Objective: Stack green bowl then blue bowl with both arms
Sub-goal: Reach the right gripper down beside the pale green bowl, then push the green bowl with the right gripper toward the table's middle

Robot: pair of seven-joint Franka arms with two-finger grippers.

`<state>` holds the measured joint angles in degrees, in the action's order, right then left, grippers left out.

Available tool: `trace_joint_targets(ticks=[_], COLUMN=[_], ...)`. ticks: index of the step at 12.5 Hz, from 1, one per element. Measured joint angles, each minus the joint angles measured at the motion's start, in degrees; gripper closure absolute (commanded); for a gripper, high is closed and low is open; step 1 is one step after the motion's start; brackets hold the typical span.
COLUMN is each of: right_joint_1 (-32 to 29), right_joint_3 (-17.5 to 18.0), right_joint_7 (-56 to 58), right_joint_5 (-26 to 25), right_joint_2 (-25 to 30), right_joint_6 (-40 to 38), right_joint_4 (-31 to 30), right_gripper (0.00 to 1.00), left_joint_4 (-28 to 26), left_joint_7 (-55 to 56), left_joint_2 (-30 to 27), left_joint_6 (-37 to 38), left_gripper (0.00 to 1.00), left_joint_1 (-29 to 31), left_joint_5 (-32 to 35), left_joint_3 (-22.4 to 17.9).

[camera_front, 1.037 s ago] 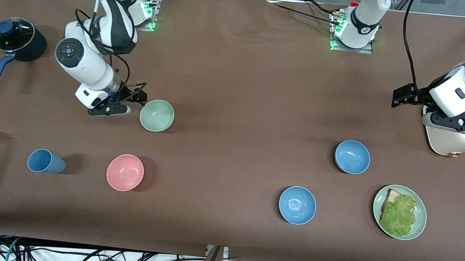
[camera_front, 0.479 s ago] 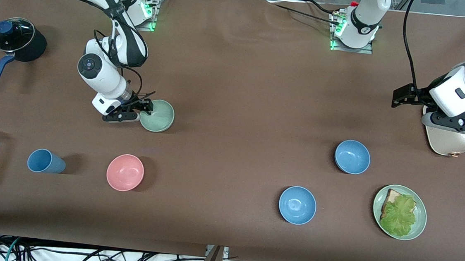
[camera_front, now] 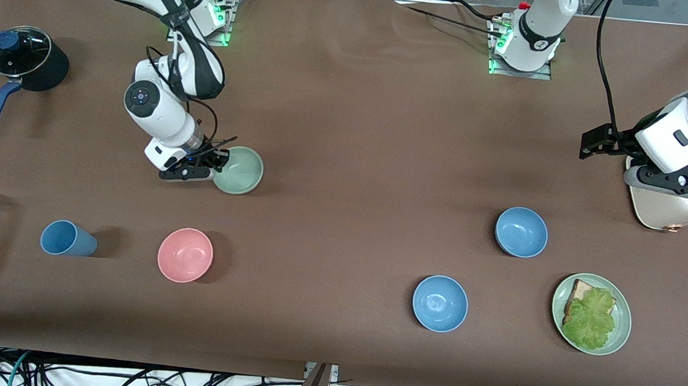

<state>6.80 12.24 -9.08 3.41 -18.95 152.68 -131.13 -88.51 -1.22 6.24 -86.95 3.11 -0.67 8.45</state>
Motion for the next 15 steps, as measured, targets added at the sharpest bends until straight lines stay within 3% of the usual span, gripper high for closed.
trace_joint_targets(ticks=[4, 6, 9, 12, 13, 14, 15], right_joint_1=[1.0, 5.3, 15.1, 22.0, 22.7, 22.7, 22.6], right_joint_3=[4.6, 5.0, 4.9, 2.5, 1.9, 1.7, 1.6], right_joint_7=[-6.2, -14.3, -28.7, -38.0, -38.6, -38.6, -38.6], right_joint_5=[0.0, 0.0, -0.7, -5.2, -5.7, -5.8, -5.8], right_joint_2=[0.1, -1.4, -8.8, -16.7, -18.4, -19.3, -19.3], right_joint_6=[-5.8, -8.2, -8.3, -8.0, -7.3, -6.8, -6.8], right_joint_4=[6.5, 11.8, 21.0, 27.8, 28.6, 29.1, 29.5], right_gripper=[1.0, 1.0, 1.0, 0.98, 0.75, 0.34, 0.0], left_joint_4=[0.0, 0.0, 0.0, 0.0, 0.0, 0.0, 0.0], left_joint_7=[0.0, 0.0, 0.0, 0.0, 0.0, 0.0, 0.0], left_joint_2=[0.0, 0.0, 0.0, 0.0, 0.0, 0.0, 0.0], left_joint_6=[0.0, 0.0, 0.0, 0.0, 0.0, 0.0, 0.0], left_gripper=[0.0, 0.0, 0.0, 0.0, 0.0, 0.0, 0.0], left_joint_1=[0.0, 0.0, 0.0, 0.0, 0.0, 0.0, 0.0], left_joint_5=[0.0, 0.0, 0.0, 0.0, 0.0, 0.0, 0.0], left_joint_3=[0.0, 0.0, 0.0, 0.0, 0.0, 0.0, 0.0])
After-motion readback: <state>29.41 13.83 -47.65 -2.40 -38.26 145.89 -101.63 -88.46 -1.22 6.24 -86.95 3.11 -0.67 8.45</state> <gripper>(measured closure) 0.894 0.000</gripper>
